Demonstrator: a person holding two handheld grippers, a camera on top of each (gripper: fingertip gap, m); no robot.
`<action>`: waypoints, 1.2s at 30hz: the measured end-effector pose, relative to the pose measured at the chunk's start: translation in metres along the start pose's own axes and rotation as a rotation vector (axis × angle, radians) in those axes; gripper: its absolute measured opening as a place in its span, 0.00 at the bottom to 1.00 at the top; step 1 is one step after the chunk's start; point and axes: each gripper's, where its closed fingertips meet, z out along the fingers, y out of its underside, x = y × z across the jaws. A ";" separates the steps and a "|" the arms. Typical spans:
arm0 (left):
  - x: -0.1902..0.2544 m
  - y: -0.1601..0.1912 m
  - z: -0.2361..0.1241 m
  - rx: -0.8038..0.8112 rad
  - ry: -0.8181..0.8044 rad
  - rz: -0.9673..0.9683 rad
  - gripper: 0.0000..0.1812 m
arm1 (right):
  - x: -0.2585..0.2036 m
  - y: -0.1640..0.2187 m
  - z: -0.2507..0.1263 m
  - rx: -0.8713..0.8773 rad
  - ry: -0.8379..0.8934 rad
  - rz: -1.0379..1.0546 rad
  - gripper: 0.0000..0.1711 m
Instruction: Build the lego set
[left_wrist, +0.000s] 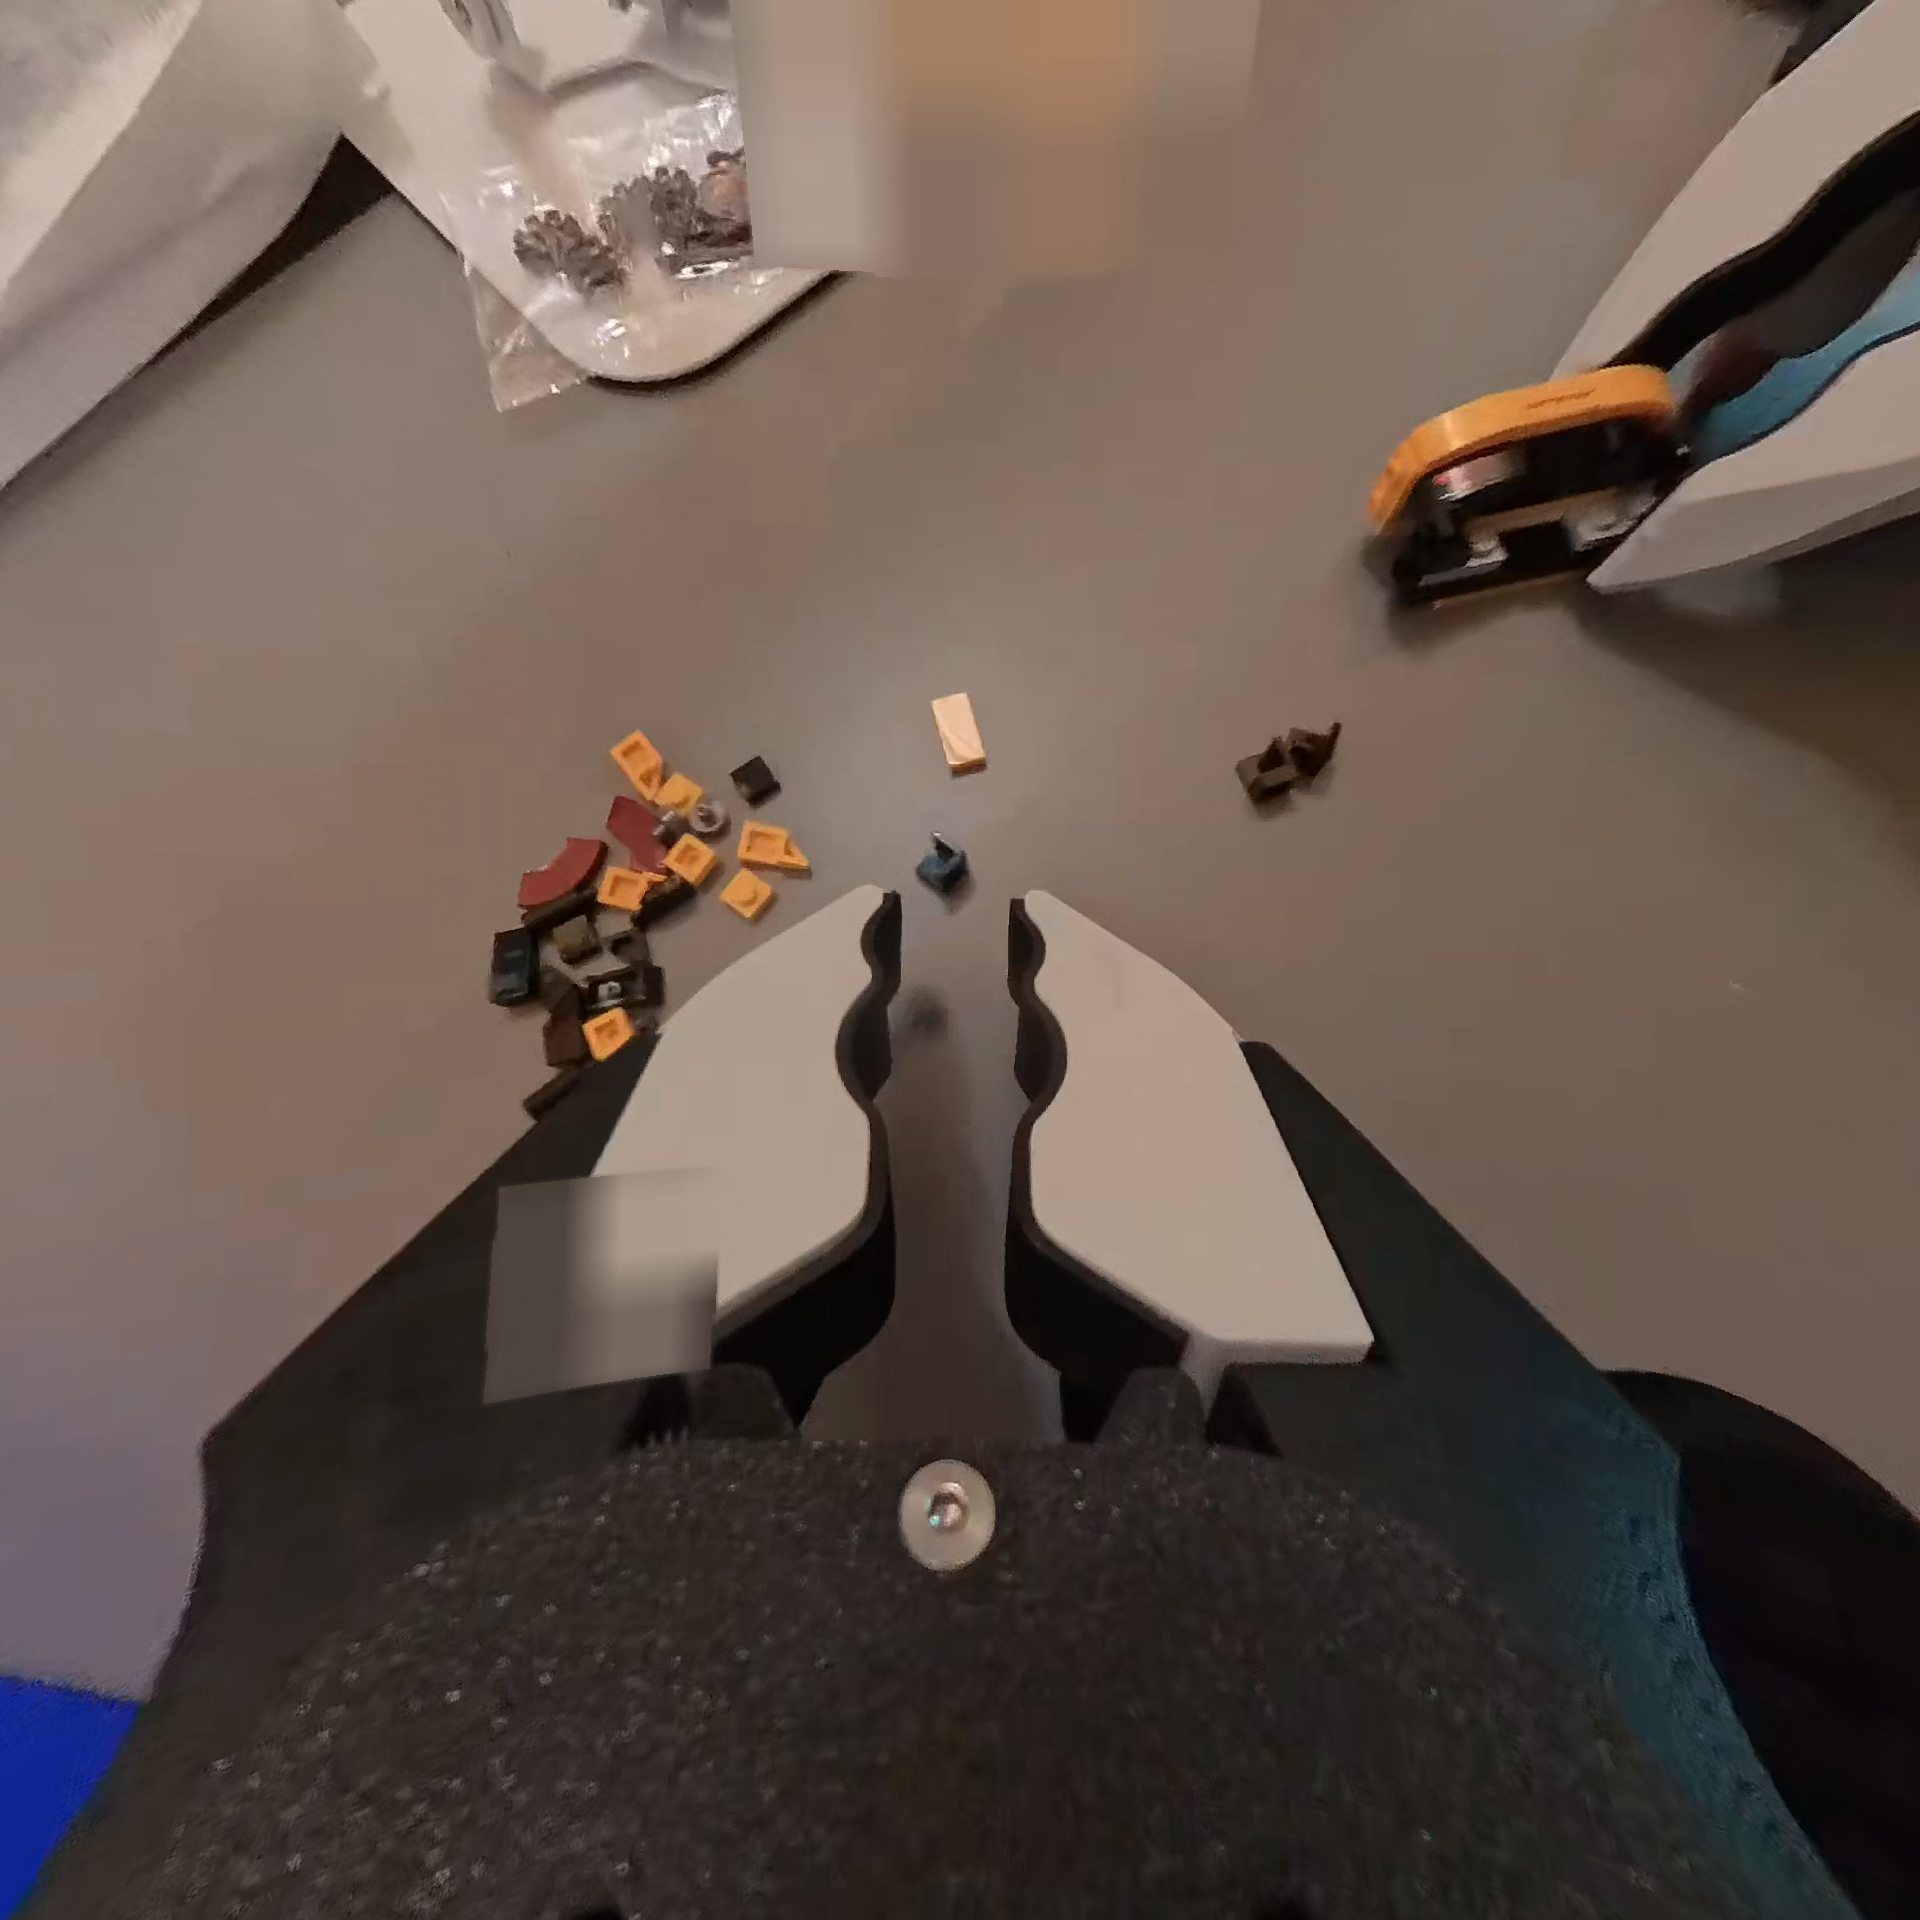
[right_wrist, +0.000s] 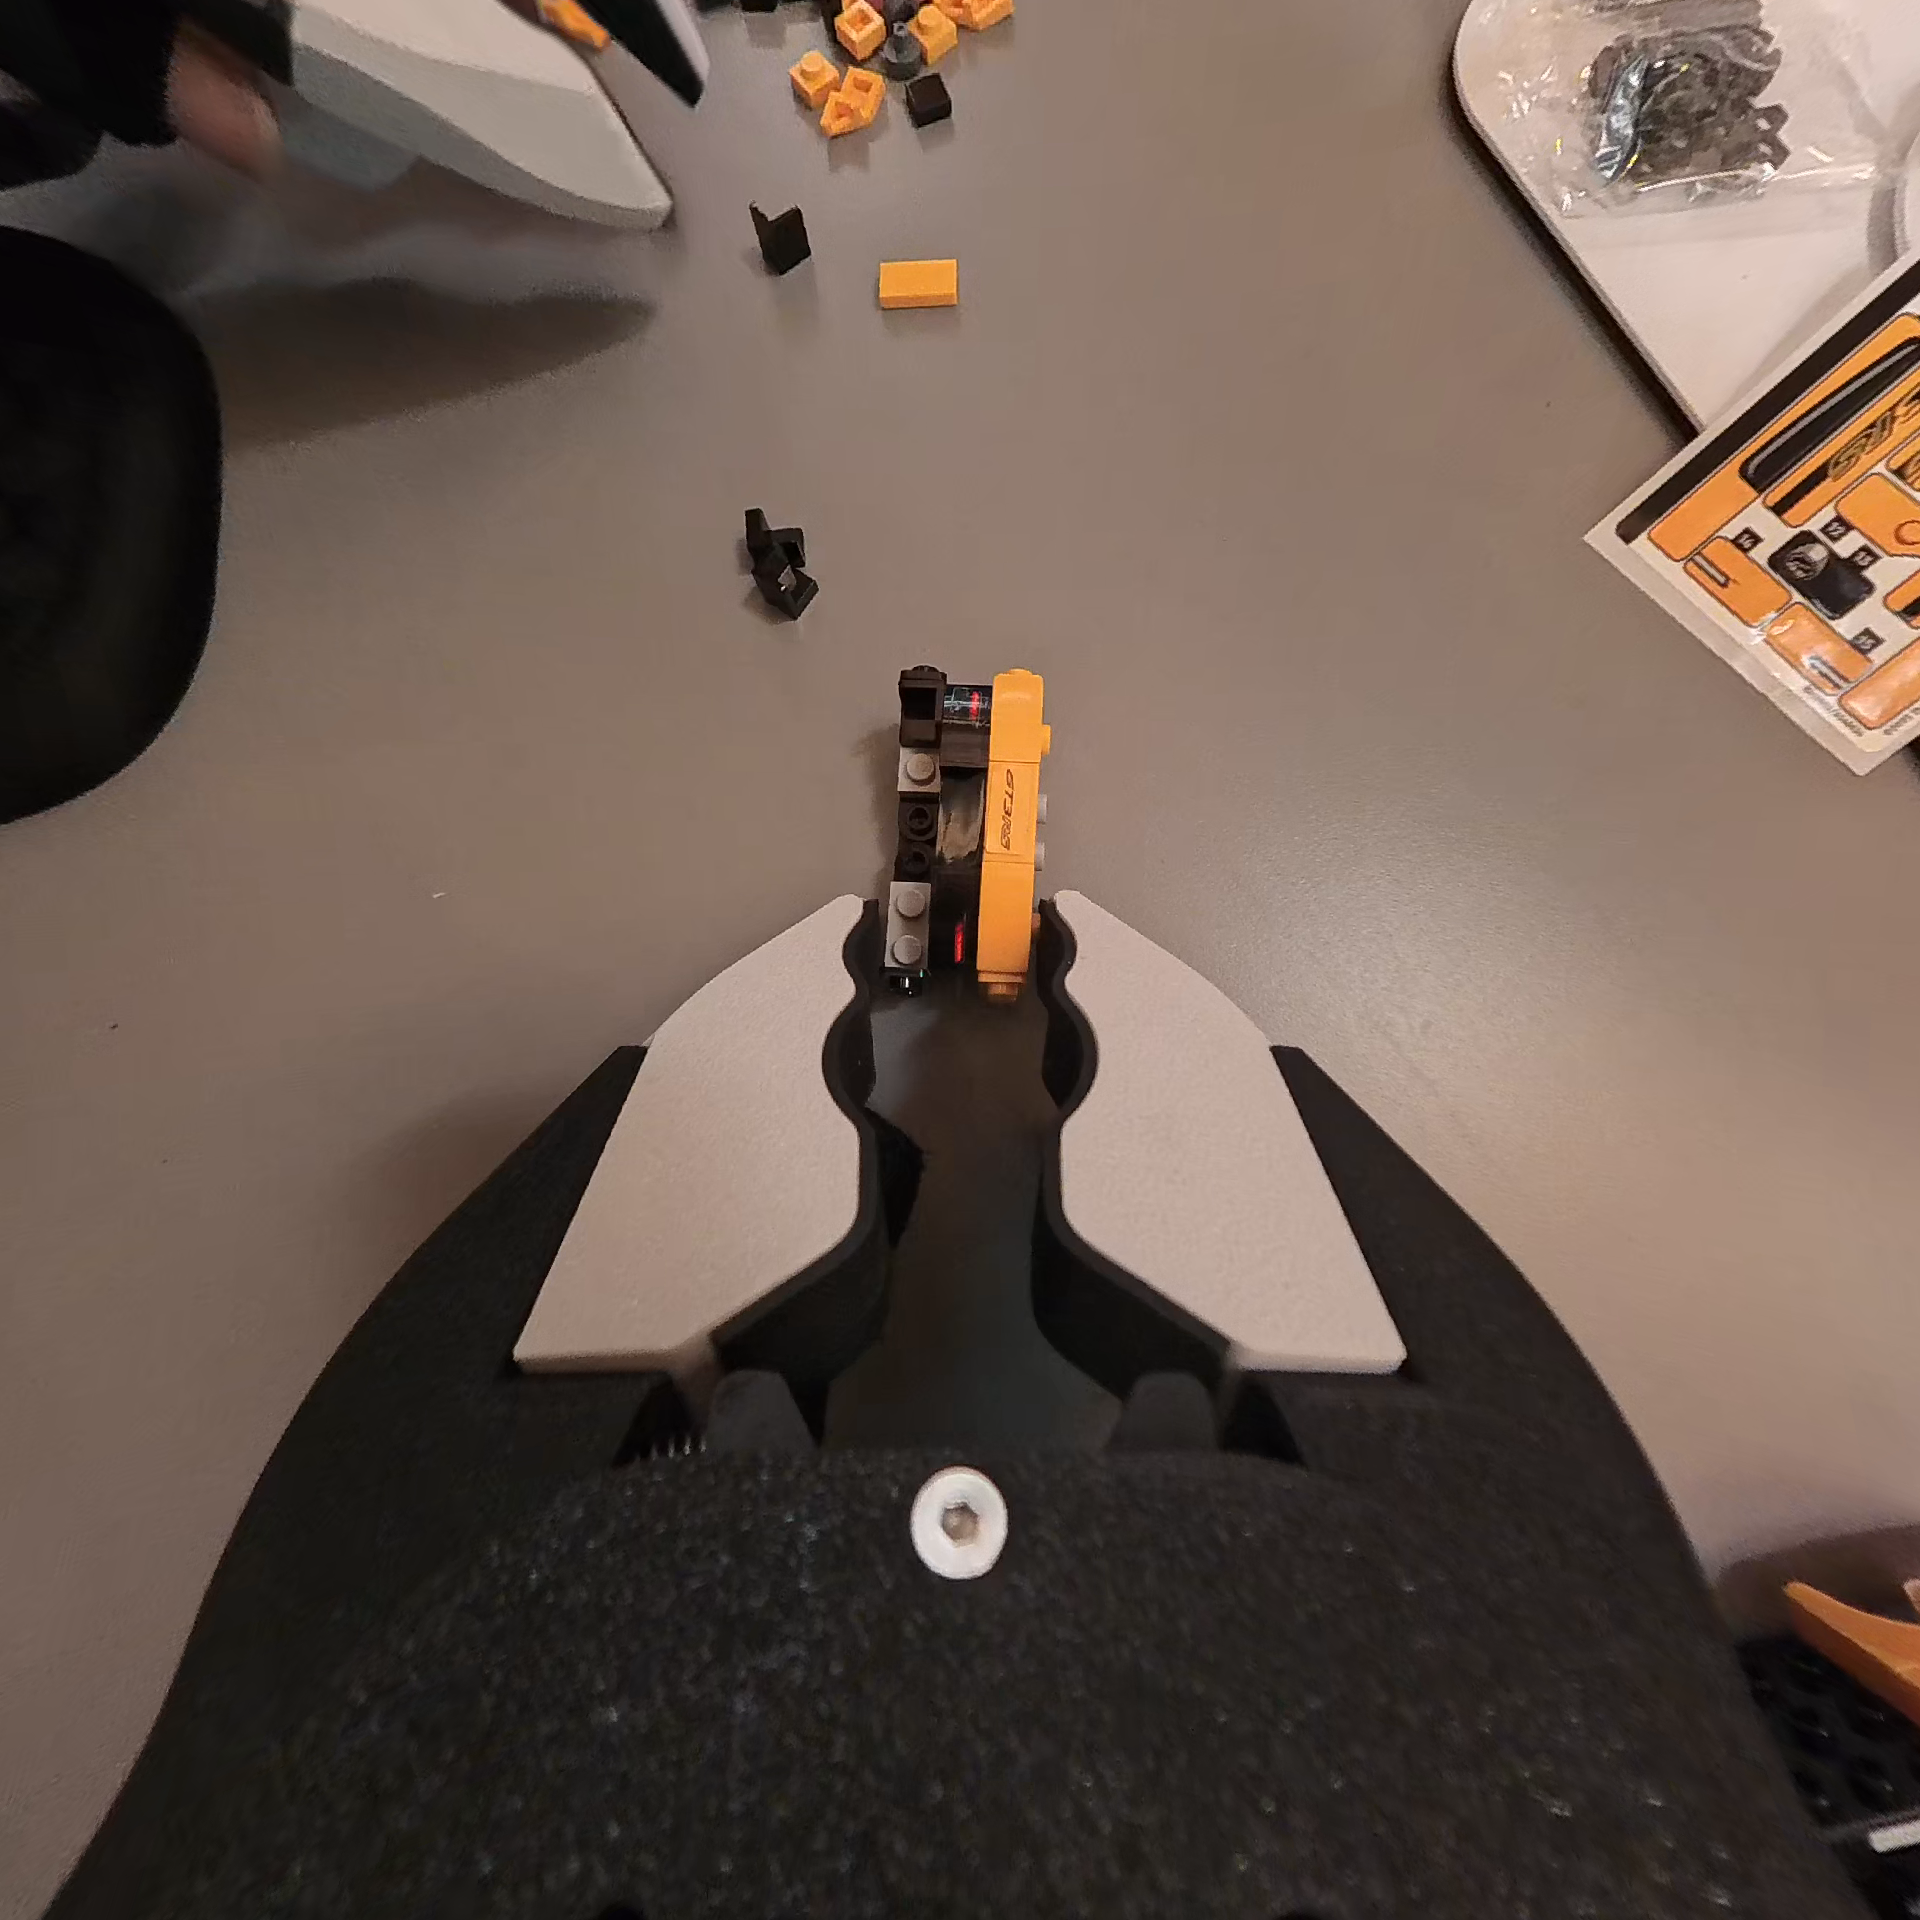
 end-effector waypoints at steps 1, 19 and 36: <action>-0.003 -0.001 0.001 -0.003 -0.013 0.011 0.10 | 0.000 0.000 0.000 0.000 0.000 0.000 0.17; 0.058 -0.045 0.002 0.154 0.039 0.448 0.01 | 0.000 -0.003 0.000 0.031 -0.008 -0.070 0.21; 0.147 -0.082 -0.025 0.484 -0.203 1.012 0.01 | -0.060 -0.043 -0.078 0.455 -0.406 0.240 0.14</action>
